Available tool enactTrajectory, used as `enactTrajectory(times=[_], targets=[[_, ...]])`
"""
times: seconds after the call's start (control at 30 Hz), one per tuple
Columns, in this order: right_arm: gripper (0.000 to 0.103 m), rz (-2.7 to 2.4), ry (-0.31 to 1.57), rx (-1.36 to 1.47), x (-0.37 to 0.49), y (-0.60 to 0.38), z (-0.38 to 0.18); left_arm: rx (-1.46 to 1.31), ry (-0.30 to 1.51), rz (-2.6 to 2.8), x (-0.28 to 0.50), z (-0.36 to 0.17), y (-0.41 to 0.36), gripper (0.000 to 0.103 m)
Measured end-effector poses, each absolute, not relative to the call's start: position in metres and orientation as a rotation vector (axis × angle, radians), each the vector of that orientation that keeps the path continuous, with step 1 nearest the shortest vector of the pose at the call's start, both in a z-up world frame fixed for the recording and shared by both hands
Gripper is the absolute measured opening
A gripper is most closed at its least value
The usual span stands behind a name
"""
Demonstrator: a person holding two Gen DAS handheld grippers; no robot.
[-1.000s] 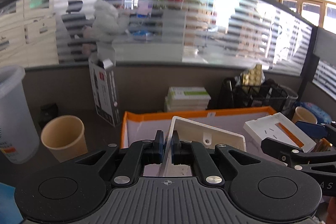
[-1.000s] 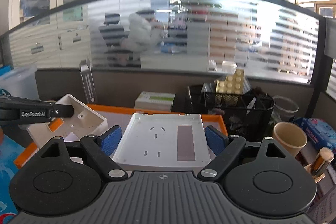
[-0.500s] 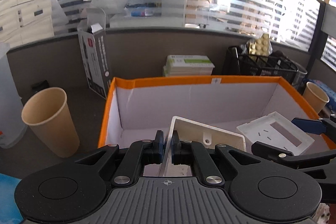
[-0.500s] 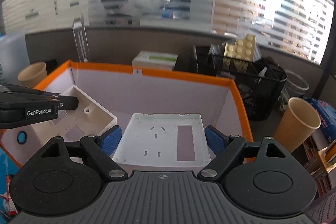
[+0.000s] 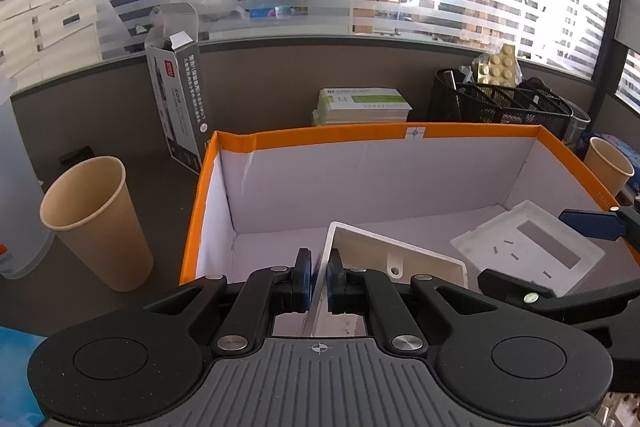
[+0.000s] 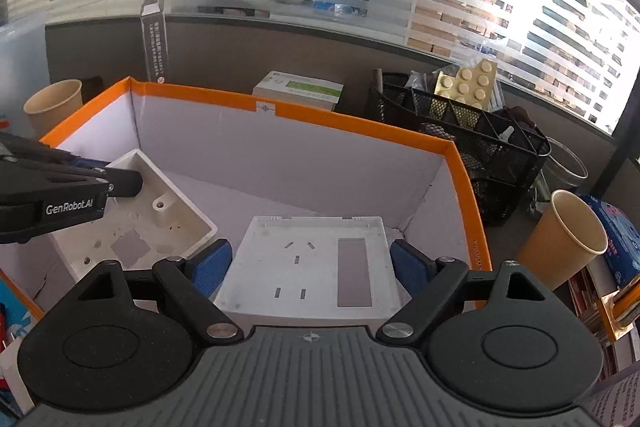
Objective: Organize rigid objects
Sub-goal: 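Carry the junction box with the left gripper while the right carries the plate frame into the orange box, then open the left gripper releasing the junction box while the right releases the plate frame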
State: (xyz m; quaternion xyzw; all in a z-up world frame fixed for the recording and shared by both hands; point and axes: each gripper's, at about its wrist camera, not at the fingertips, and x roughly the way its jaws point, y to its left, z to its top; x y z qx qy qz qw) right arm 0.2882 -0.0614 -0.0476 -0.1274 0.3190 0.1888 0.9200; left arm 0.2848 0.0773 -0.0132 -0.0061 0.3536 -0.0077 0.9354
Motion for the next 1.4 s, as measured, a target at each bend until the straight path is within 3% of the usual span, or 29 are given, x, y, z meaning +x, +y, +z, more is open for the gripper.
enactTrajectory(times=[0.77,0.97,1.07,1.17,1.3,1.4], targets=[[0.085,0.443,0.814,-0.353,0.303,-0.049,-0.051,0.045,0.814,-0.042,0.294,-0.016,0.071,0.014],[0.1,0.425,0.808,-0.358,0.302,-0.05,-0.048,0.049,0.819,-0.044,0.293,-0.016,0.071,0.018],[0.1,0.419,0.807,-0.352,0.301,-0.053,-0.047,0.051,0.813,-0.048,0.291,-0.014,0.07,0.026],[0.1,0.414,0.789,-0.349,0.296,-0.056,-0.041,0.051,0.799,-0.067,0.285,-0.009,0.066,0.044],[0.1,0.407,0.761,-0.355,0.287,-0.059,-0.027,0.099,0.727,-0.022,0.269,0.007,0.056,0.086],[0.1,0.397,0.725,-0.357,0.275,-0.062,-0.015,0.126,0.665,0.001,0.253,0.026,0.056,0.09]])
